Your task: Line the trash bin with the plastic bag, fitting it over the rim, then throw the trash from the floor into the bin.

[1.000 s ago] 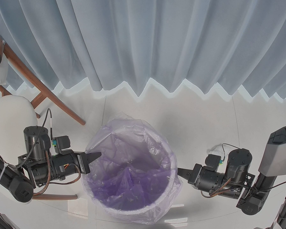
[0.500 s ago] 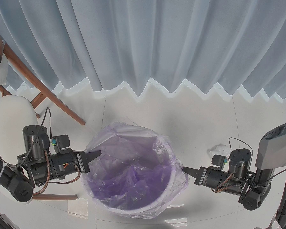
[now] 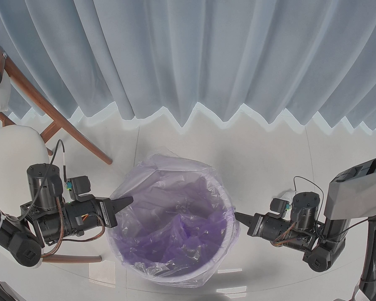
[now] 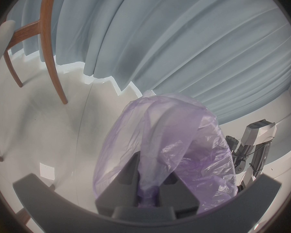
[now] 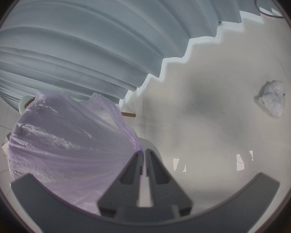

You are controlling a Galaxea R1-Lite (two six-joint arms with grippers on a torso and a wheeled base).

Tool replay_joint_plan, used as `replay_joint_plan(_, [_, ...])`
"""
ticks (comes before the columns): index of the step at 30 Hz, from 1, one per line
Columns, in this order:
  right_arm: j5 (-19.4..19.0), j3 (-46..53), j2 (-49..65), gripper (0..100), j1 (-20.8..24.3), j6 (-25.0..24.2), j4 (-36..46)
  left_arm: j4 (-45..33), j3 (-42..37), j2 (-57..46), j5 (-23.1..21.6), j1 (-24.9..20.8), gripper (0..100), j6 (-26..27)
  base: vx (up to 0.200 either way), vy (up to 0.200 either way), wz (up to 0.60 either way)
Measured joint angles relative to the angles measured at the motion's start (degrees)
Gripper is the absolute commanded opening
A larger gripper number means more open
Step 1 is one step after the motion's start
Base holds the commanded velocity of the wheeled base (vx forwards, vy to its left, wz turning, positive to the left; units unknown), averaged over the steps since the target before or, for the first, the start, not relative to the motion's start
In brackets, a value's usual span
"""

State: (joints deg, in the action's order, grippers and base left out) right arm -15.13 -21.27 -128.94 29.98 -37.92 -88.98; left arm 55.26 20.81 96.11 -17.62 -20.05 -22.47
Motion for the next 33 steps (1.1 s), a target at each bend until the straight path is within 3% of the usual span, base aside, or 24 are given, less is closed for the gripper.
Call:
replay_joint_plan(11, [0.4, -0.7, 3.8, 100, -2.7, -4.8, 0.0, 0.0, 0.3, 0.3, 1.5, -0.2, 0, 0.1, 0.0, 0.0, 0.0])
replay_joint_plan(16, [0.3, 0.3, 6.2, 100, -7.5, -5.5, 0.0, 0.0, 2.3, 2.2, 9.3, -0.4, 0, 0.1, 0.0, 0.0, 0.0])
replay_joint_plan(24, [0.3, 1.7, 12.0, 100, -16.6, -5.6, 0.0, 0.0, 8.1, 7.6, 16.9, -3.3, 0, 0.0, 0.0, 0.0, 0.0])
replay_joint_plan(33, [0.3, 5.3, 18.1, 100, -19.2, -5.1, 0.0, 2.9, 16.4, 18.8, 23.1, -6.4, 0, 0.0, 0.0, 0.0, 0.0])
